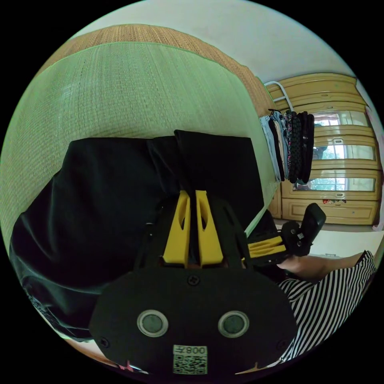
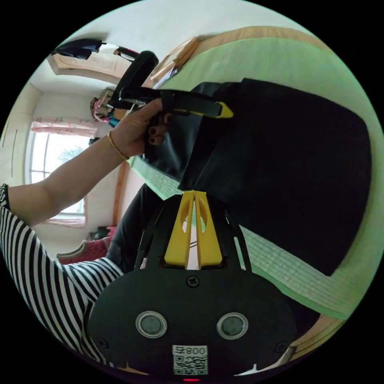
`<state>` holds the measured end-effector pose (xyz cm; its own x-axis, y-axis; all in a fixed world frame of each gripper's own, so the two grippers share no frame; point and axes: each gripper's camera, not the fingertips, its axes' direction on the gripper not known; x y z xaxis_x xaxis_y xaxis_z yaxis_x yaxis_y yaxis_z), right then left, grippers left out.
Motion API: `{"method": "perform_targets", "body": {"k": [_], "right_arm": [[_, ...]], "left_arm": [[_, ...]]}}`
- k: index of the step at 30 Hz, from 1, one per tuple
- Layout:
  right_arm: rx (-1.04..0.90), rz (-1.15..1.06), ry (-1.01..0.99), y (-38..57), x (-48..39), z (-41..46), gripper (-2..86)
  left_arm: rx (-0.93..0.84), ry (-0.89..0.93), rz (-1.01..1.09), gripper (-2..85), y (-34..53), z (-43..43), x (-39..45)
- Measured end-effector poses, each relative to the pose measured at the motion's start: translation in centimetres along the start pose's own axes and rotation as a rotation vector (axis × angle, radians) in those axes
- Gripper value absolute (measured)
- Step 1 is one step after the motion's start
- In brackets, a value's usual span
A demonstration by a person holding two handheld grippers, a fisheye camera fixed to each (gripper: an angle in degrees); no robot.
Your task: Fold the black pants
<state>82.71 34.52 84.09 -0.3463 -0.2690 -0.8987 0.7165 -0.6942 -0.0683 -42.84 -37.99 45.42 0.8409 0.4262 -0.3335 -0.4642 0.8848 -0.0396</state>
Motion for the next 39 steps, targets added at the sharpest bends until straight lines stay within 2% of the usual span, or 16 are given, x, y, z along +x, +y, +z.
{"method": "perform_targets", "body": {"k": [3, 6, 9, 13, 16, 24, 27, 30, 39], "right_arm": [[0.037, -0.038, 0.179, -0.1, -1.2, 0.3, 6.3], [-0.02, -0.132, 0.243, -0.7, -3.1, 3.2, 7.6], [-0.096, -0.186, 0.346, -0.3, -4.3, 7.4, 7.7], [-0.093, -0.211, 0.42, 0.9, -5.0, 9.5, 5.4], [-0.092, -0.19, 0.38, 1.6, -3.7, 9.4, 1.6], [-0.024, -0.053, 0.207, 3.8, 1.9, 6.9, 0.7], [-0.022, -0.089, 0.254, 4.3, 1.3, 7.3, 1.8], [-0.037, -0.109, 0.281, 4.7, 1.0, 8.3, 4.1], [-0.004, -0.099, 0.3, 5.3, 1.9, 6.7, 5.1]], "left_arm": [[0.001, 0.016, -0.011, 2.9, 0.5, -0.7, 0.1], [0.005, 0.034, -0.017, 2.7, 1.1, -1.5, 0.3], [0.014, 0.022, -0.006, 2.8, 1.7, -2.4, 0.7], [0.006, -0.013, -0.032, 2.9, 2.6, -3.4, 0.6], [0.031, 0.004, -0.038, 3.0, 3.5, -4.5, 0.5], [0.045, 0.049, -0.027, 4.7, 5.6, -5.5, 1.6], [-0.013, 0.037, 0.011, 6.6, 5.7, -4.2, 2.9], [-0.062, -0.049, 0.026, 7.4, 6.0, -3.2, 4.0], [0.102, -0.122, -0.025, 7.2, 9.4, -7.0, 5.0]]}}
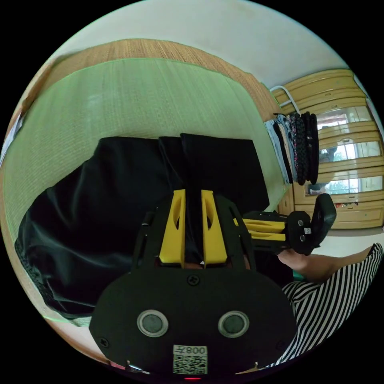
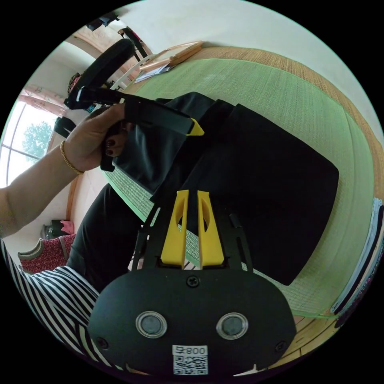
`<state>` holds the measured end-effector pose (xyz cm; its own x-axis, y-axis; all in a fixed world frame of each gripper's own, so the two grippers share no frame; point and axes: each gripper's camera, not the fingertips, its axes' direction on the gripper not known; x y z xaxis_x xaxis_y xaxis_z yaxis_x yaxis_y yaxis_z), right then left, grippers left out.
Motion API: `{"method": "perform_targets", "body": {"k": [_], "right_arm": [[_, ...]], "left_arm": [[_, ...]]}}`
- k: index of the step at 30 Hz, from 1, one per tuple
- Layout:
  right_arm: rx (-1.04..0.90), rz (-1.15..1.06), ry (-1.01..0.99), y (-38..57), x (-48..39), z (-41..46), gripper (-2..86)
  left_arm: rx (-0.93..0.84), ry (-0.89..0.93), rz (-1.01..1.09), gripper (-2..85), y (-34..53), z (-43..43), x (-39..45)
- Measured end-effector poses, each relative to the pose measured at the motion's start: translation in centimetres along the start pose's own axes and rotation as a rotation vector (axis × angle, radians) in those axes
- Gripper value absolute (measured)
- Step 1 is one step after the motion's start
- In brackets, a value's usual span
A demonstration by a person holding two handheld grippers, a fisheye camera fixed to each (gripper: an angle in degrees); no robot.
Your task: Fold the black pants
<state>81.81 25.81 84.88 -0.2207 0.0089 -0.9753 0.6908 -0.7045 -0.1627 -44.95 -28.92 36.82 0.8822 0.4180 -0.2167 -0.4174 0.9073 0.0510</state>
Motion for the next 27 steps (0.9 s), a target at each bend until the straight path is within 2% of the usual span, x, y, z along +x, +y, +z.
{"method": "perform_targets", "body": {"k": [3, 10, 14, 23, 27], "right_arm": [[-0.009, 0.005, 0.003, -0.1, 0.6, 0.1, 5.2], [-0.014, 0.008, 0.005, 0.3, 1.6, 0.0, 5.5], [-0.017, 0.008, -0.003, 0.6, 2.1, -0.2, 5.8], [0.046, 0.063, 0.022, 1.1, 3.3, -2.9, 6.8], [0.01, 0.11, 0.039, 0.5, 4.6, -2.5, 3.0]], "left_arm": [[0.078, -0.008, 0.017, 7.1, 1.5, -1.4, 0.7], [-0.096, 0.063, -0.01, 6.3, 1.4, 3.5, 0.6], [-0.081, 0.121, -0.043, 2.5, 1.9, 3.4, 0.0], [-0.03, 0.224, -0.01, 1.0, 2.4, 1.4, 0.7], [-0.045, 0.24, -0.02, 0.9, 2.4, 1.8, 0.4]]}}
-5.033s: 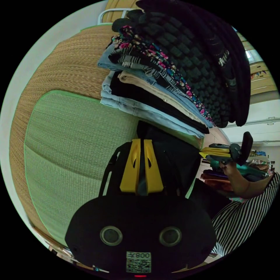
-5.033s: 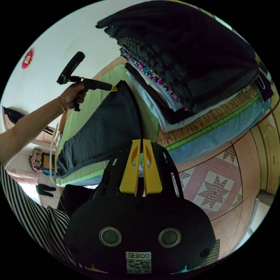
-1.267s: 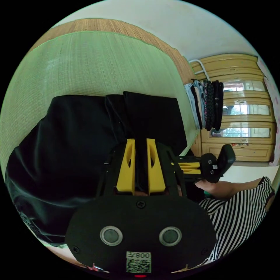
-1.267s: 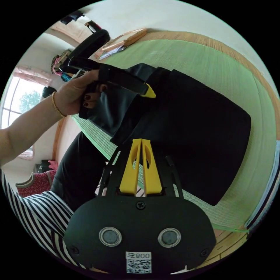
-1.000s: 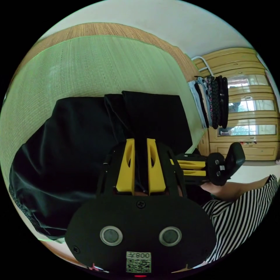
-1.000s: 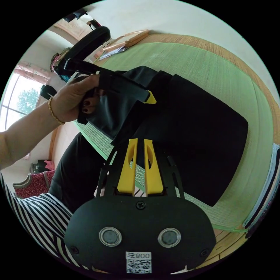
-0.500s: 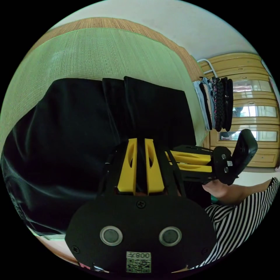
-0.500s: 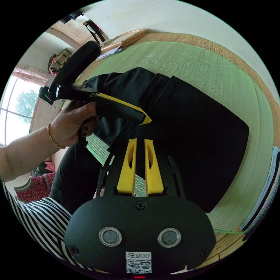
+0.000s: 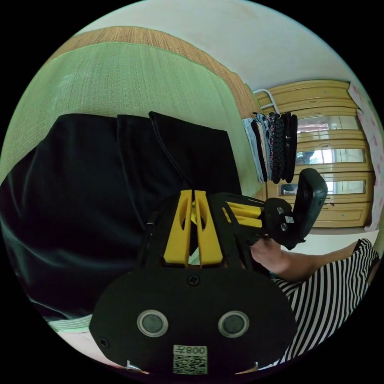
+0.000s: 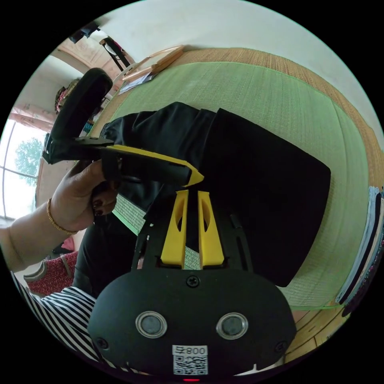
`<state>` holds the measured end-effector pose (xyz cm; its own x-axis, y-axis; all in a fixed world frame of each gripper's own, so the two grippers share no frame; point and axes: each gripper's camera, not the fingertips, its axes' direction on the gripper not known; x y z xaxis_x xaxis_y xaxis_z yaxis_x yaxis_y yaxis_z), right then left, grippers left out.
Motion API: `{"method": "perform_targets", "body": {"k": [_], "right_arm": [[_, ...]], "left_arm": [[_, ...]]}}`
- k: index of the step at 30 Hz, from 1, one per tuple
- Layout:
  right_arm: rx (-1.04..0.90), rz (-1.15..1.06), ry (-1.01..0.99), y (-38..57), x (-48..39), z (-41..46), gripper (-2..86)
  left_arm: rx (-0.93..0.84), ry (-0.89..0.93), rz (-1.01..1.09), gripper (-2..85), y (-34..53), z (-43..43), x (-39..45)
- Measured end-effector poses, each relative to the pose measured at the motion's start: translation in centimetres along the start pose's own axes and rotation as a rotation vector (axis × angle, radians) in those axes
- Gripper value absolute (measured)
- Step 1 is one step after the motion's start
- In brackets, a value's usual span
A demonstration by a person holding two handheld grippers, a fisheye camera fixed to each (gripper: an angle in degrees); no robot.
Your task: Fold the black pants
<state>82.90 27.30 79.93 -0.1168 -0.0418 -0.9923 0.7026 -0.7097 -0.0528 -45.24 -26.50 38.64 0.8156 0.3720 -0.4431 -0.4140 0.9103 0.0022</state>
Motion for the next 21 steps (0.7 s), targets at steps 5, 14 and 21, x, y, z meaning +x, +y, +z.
{"method": "perform_targets", "body": {"k": [5, 14, 21], "right_arm": [[-0.007, 0.028, -0.053, 0.0, 1.6, -0.2, 0.9], [0.086, 0.054, -0.049, 1.5, 2.3, -3.9, 7.8], [0.067, 0.055, -0.078, 0.1, 2.3, -3.1, 9.5]], "left_arm": [[0.005, 0.026, -0.015, 1.1, 0.0, -0.7, -1.5], [0.024, 0.111, -0.076, 1.0, 0.0, -1.6, -3.9], [0.023, 0.159, -0.065, 1.2, -0.2, -1.9, -4.3]]}}
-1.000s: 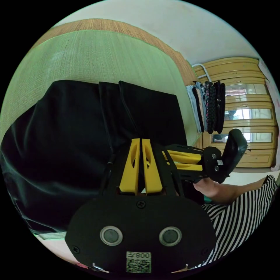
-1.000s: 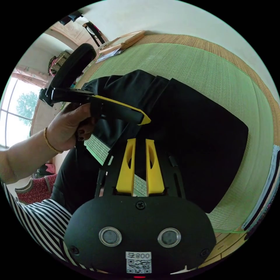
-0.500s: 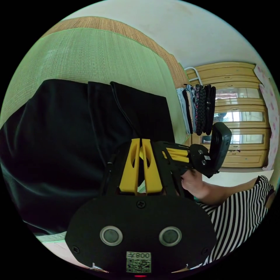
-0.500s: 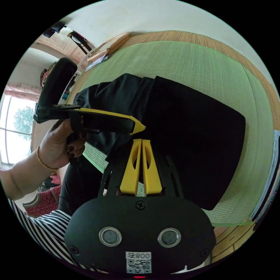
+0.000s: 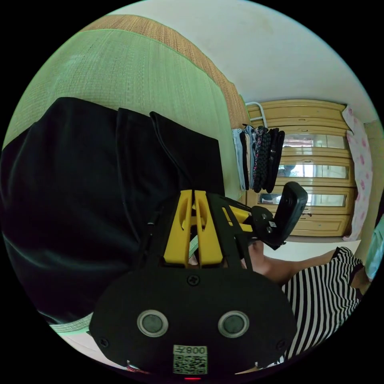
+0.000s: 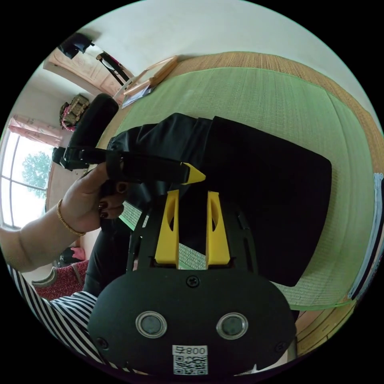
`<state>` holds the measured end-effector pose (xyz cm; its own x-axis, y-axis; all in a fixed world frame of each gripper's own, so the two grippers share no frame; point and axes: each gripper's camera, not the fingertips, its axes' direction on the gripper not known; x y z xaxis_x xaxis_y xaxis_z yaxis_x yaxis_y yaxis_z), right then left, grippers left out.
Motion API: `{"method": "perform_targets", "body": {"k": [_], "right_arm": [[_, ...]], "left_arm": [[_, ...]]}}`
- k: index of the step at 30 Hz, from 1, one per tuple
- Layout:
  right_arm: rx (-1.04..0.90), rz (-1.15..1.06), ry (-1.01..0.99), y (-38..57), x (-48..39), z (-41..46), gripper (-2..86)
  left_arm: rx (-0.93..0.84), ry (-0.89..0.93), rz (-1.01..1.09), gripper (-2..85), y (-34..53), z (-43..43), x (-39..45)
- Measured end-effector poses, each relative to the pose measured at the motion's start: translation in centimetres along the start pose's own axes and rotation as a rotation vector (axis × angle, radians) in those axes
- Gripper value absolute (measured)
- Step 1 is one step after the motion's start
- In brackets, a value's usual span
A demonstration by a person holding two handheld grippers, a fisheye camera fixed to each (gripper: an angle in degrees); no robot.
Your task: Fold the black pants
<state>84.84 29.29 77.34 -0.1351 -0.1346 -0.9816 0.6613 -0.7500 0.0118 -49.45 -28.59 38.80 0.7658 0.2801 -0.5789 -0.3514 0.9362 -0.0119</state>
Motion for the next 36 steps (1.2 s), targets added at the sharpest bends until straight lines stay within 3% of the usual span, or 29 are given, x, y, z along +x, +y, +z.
{"method": "perform_targets", "body": {"k": [4, 8, 14, 24, 36], "right_arm": [[-0.03, 0.009, 0.065, -0.9, 0.3, 0.7, 3.8], [-0.033, 0.035, 0.001, -0.9, 1.7, 0.0, 2.5], [-0.043, 0.018, -0.028, -1.5, 1.6, -0.8, 1.9], [-0.065, -0.023, -0.024, -3.0, -0.7, -1.3, 1.6], [-0.087, -0.122, -0.057, -6.3, -5.7, -0.7, 1.7]], "left_arm": [[-0.025, -0.048, 0.042, 2.2, -0.2, -0.1, 0.1], [0.065, -0.069, -0.017, 5.1, -0.6, -1.8, -2.0], [0.075, 0.06, -0.088, 8.8, -3.2, -1.2, -4.8], [0.143, 0.12, -0.087, 8.2, -3.6, -2.6, -5.7], [0.085, -0.025, -0.049, 1.8, -3.9, -2.3, -6.3]]}}
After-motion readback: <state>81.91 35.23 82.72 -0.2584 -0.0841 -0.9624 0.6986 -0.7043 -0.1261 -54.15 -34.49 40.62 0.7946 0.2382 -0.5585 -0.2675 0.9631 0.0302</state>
